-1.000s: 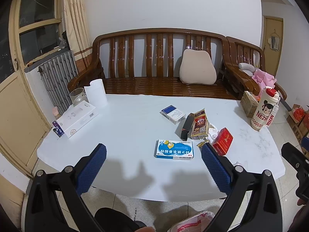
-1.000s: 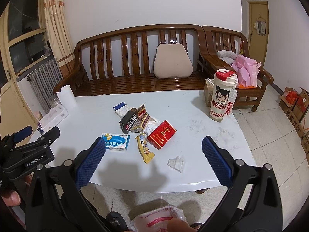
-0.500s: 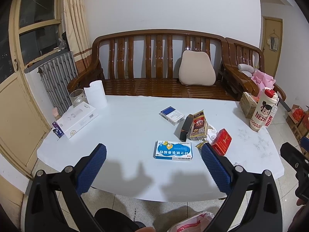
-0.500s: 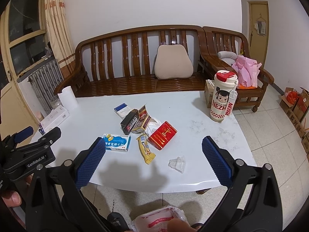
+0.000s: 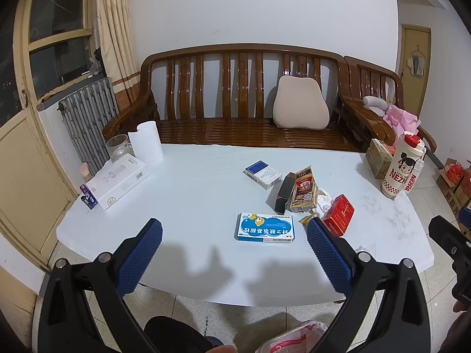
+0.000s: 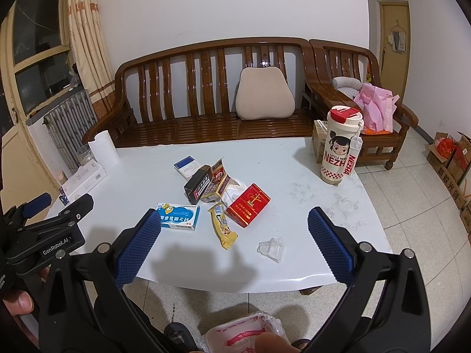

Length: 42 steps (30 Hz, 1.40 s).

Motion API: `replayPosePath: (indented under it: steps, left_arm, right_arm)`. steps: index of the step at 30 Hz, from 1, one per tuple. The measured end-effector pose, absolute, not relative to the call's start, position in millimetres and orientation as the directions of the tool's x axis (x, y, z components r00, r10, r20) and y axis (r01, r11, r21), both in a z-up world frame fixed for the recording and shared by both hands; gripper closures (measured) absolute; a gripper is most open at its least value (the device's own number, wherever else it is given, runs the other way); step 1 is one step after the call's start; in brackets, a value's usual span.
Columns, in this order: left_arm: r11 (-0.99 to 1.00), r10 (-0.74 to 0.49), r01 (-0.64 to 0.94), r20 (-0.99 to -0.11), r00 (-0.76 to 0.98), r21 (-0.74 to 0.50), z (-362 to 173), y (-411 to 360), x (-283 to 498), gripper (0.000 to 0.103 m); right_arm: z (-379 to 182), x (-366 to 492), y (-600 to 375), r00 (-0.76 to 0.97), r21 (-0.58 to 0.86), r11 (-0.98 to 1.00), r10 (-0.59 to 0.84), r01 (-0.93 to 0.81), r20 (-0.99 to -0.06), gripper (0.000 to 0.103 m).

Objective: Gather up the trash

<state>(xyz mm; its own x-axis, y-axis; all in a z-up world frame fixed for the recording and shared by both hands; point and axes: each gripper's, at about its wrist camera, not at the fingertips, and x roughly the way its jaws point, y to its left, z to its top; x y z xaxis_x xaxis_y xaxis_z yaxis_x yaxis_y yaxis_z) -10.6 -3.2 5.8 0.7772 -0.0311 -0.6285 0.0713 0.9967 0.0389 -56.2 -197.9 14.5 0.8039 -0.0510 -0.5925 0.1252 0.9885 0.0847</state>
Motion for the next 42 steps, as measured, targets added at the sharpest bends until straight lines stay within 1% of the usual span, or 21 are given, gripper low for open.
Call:
replayPosePath:
  steps: [30, 42]
  left_arm:
    - [0.996, -0.033, 0.075, -0.634, 0.773, 0.04, -0.9, -2.4, -9.6, 0.007]
    - [0.997, -0.055, 0.082, -0.67, 0.74, 0.009, -25.7, 8.8, -0.3, 0.007]
  right_arm:
    - [11.0, -55.3, -199.0, 0.799, 0.085, 0.988, -0.051, 0.127, -0.599, 0.005]
    - [-6.8, -53.1, -208.4, 0.774, 0.082, 0.984, -0.073, 0.16, -0.629, 0.005]
